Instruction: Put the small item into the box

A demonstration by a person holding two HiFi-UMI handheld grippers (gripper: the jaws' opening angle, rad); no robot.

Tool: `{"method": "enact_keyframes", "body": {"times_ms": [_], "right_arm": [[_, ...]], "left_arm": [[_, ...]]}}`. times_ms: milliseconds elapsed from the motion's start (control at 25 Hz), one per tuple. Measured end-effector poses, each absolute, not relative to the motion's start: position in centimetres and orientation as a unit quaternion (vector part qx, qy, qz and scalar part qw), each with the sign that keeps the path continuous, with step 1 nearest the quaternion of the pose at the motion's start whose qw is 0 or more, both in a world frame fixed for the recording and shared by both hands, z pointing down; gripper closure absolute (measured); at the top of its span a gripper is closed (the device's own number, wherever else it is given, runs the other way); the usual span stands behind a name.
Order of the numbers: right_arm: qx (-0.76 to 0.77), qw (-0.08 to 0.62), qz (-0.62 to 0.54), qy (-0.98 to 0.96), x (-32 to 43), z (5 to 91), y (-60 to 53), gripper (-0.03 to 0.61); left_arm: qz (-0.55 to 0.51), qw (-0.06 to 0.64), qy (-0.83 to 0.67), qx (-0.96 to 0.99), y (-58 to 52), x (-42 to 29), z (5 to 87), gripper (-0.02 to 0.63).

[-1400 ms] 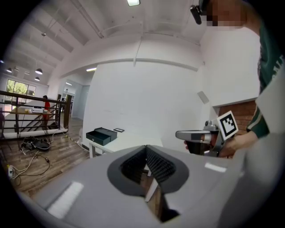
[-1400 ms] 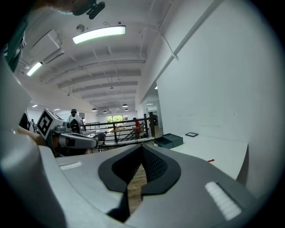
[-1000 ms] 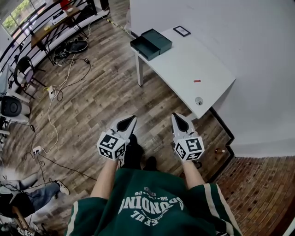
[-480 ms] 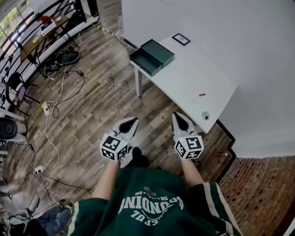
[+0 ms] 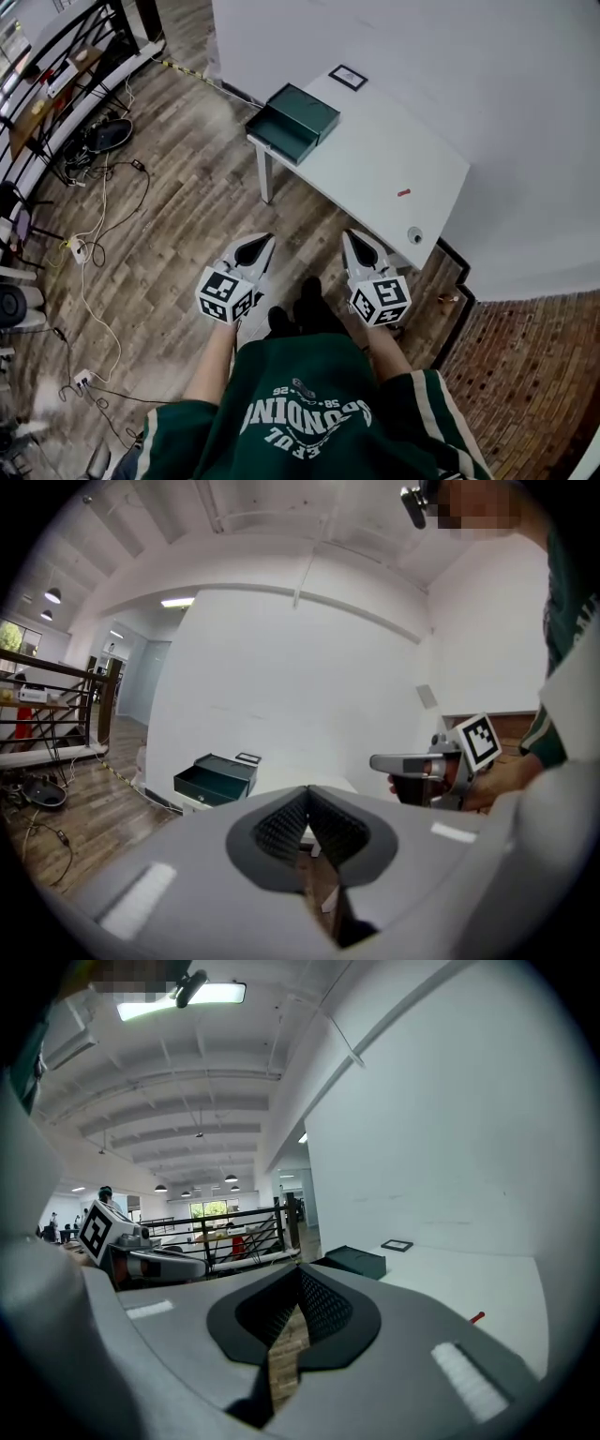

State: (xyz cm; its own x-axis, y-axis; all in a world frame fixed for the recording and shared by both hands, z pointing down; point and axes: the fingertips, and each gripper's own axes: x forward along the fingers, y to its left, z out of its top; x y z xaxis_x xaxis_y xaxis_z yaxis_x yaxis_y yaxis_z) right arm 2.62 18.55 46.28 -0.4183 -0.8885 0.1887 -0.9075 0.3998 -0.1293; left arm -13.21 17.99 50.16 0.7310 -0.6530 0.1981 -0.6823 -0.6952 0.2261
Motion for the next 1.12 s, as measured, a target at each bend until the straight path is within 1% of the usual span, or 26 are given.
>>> {"method": "enact_keyframes", "body": {"times_ms": [280,600,760,1120], "right_arm": [[0.554,0.044,0.102,-0.825,2.8,46.4,15.6,0.576],[0.57,0.025,0.112,-0.814,5.1,47.4,10.1,0.577],[0.582,0.019,0.123,-0.803,7.0,48.4,6.0,0.576],[0.611,0.004,0.142,-0.779,13.7,49.2,-4.2,0.576]], "left_arm": [[0.047,0.147,-0.357,0.921,14.8,-13.7,50.6,0.563],[0.065,0.137,-0.338,0.929,8.8,-11.6,50.9,0.563],[0.078,0.135,-0.322,0.934,4.4,-9.5,51.4,0.561],[0.101,0.127,-0.278,0.947,-7.1,-1.8,51.0,0.561]]}}
